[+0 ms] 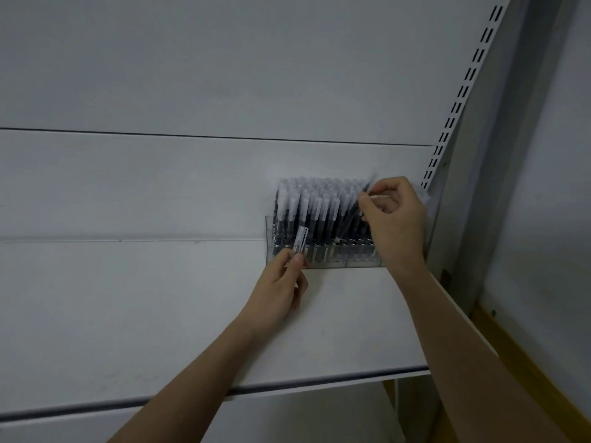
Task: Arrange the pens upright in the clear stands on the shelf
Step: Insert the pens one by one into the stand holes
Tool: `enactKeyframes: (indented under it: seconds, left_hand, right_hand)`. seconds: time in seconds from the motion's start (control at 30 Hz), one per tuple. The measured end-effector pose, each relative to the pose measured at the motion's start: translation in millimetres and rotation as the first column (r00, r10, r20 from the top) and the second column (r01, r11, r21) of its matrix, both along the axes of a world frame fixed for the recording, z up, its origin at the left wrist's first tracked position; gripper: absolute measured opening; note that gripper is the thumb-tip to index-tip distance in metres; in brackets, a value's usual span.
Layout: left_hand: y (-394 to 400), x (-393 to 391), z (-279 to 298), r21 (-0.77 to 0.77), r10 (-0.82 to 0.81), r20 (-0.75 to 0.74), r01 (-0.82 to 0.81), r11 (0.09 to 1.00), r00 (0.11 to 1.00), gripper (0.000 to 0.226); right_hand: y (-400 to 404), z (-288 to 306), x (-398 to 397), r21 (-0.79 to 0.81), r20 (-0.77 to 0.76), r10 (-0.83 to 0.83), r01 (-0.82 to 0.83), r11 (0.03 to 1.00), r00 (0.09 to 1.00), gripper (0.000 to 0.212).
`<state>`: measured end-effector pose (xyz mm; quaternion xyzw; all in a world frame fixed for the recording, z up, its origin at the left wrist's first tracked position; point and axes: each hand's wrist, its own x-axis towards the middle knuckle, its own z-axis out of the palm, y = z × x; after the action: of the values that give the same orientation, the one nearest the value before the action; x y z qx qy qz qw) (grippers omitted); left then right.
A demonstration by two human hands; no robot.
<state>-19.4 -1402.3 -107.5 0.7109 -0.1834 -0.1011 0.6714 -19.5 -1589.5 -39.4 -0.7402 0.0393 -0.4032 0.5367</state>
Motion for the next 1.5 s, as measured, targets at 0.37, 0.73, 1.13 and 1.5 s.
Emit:
enactKeyframes:
  seconds: [0.37,0.73,1.13,1.5]
  left_hand:
    - [3,0,-1,0.043,-0.009,0.049,0.007,0.999,0.999,0.035]
    - [0,2,-6,0.074,-0.059,0.032,0.056,0.996,0.998,0.021]
    - [-4,-2,-4,0.270,-0.178,0.083,0.150,0.951,0.980,0.022]
    - [-16,3,-20,0.526,-0.136,0.504,-0.178,0.832,0.853,0.038]
  right_hand:
    - [4,-37,9,-0.170,-0.227,-0.032,-0.007,0.985,0.973,0.016]
    - [24,-93,-19,-0.108,-0.469,0.169,-0.245,0.963,0.867,0.013]
    - [17,-74,-28,0.200,-0.330,0.398,-0.349,0.916,0.856,0.012]
    - [3,-66,-24,0.437,-0.177,0.301,-0.199,0.877,0.937,0.007]
